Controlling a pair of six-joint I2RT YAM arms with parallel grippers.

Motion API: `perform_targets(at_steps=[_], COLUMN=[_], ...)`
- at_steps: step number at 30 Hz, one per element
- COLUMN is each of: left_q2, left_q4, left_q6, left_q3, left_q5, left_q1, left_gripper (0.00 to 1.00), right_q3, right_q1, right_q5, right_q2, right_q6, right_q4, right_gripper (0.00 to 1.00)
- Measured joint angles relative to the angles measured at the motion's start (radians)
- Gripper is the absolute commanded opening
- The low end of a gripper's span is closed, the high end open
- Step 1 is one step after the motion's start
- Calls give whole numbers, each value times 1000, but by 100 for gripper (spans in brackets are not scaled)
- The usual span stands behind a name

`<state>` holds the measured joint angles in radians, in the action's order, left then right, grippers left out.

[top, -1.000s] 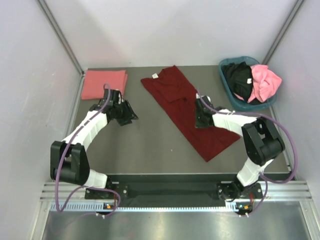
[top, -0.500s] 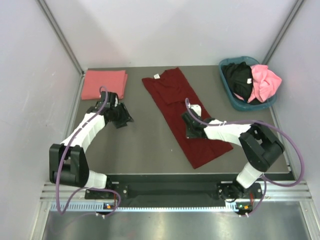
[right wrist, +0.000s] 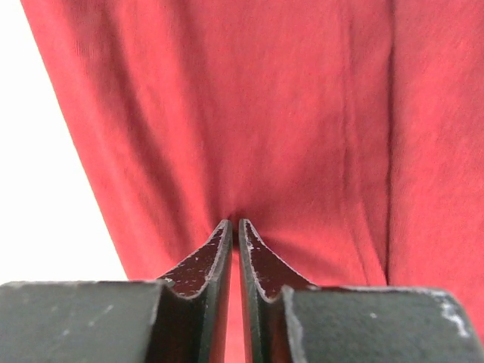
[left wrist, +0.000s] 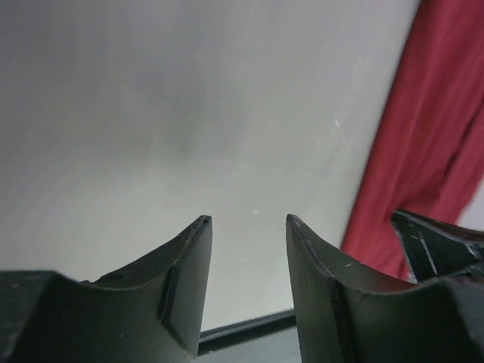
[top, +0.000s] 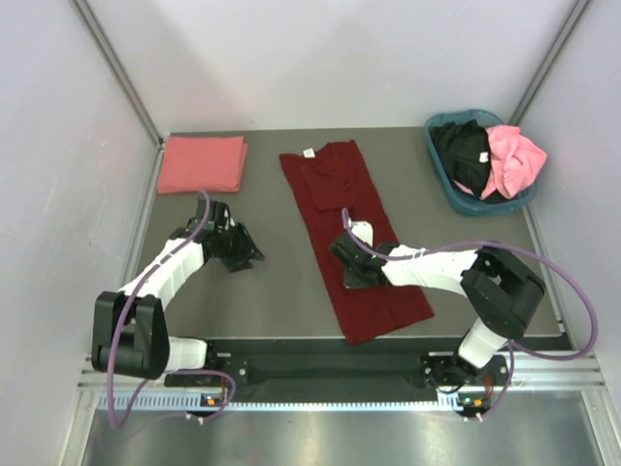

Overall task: Fold and stack the t-shirts
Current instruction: Fold the tshirt

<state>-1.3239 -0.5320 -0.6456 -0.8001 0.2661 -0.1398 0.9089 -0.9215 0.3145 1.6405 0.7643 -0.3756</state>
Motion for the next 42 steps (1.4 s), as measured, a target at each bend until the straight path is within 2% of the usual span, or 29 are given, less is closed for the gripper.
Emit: perform_targets(at_steps=[5,9,13,20,24,31,42], left_q2=[8,-53,-201,-481,-647,-815,-976], left_q4=[103,176,217,277,278,301,414], left_q6=[-33,-47,-64,-90,-89,-79,-93], left_q3=[79,45,-96,-392,-543,-730,-915], left_q5=[99,128,106,14,-24,-71,-100], left_q1=[-23,-29,-29,-29,-29,-28,-28], left_gripper=[49,47,47,47,47,48,51], right_q3=[18,33,43,57,169,330,337], right_q1=[2,44,138,371,469,505,506], right_q5=[-37,-55,-65,-211,-310,-400,-424], right_q2=[-39,-108,-155,-164,-103,24,124], right_q6=[-23,-87,-158,-312,-382,-449,-468], right_q4=[-99,-146,-137,-26,27,104,109], right_gripper=[16,17,17,32,34,35,35])
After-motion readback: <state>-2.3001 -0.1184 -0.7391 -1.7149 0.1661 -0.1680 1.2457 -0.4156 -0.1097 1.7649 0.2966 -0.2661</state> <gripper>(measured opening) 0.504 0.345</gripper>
